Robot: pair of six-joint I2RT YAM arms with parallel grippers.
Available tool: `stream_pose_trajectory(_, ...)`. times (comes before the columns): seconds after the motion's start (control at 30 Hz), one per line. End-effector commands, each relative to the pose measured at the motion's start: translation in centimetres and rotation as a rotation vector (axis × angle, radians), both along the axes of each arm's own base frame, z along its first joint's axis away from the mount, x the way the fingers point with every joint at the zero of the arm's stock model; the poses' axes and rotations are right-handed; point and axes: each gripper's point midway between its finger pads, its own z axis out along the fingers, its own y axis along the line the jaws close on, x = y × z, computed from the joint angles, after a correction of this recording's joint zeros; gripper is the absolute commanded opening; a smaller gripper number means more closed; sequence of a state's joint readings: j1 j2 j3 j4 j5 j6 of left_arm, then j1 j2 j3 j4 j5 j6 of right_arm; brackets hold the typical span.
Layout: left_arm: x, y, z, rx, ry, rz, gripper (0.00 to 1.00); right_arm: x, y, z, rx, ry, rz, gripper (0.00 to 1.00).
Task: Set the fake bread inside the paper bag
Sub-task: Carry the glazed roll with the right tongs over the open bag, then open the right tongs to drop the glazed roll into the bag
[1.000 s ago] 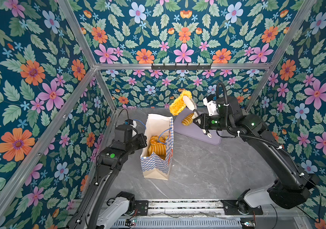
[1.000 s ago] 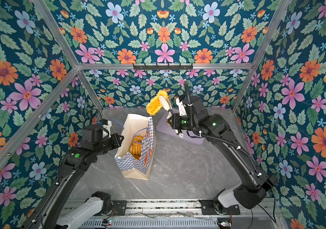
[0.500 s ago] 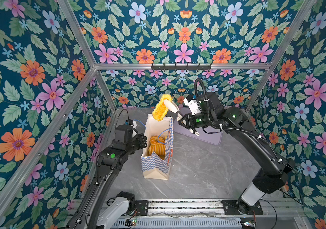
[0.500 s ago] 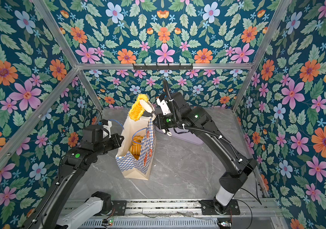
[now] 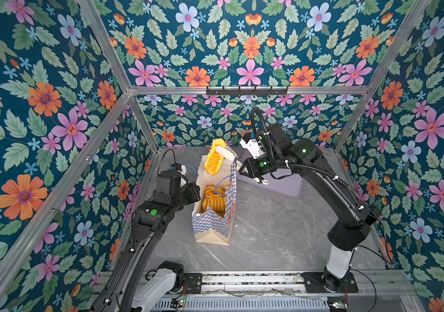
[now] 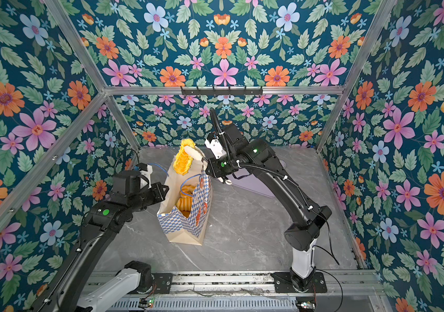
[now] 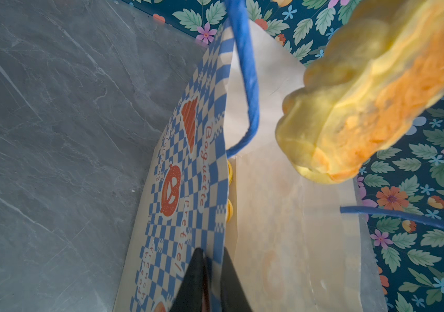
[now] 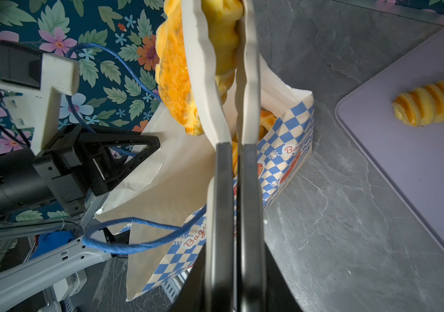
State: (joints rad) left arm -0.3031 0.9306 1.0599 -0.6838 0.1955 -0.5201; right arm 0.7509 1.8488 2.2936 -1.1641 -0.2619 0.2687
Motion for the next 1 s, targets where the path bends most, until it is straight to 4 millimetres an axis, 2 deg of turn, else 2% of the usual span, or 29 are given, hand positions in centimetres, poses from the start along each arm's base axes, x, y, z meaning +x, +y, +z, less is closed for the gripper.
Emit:
stream_pose_trajectory(0.0,0.2,0.0,0.2,-0.001,-0.011,0.001,0.14,-0.7,0.0,-0.1,-0.017,-0.011,0.048,0.26)
stream_pose_trajectory(0.47,0.2,0.0,0.0,0.001,-0.008,-0.002,0.14,-1.3,-0.4,-2.0,-0.094,0.014,0.101,0.28)
stream_pose_trajectory(0.97,0.2,-0.1,0.1,0.001,-0.01,-0.002,0.14,-1.7,-0.3,-2.5,-0.147,0.016,0.129,0.34)
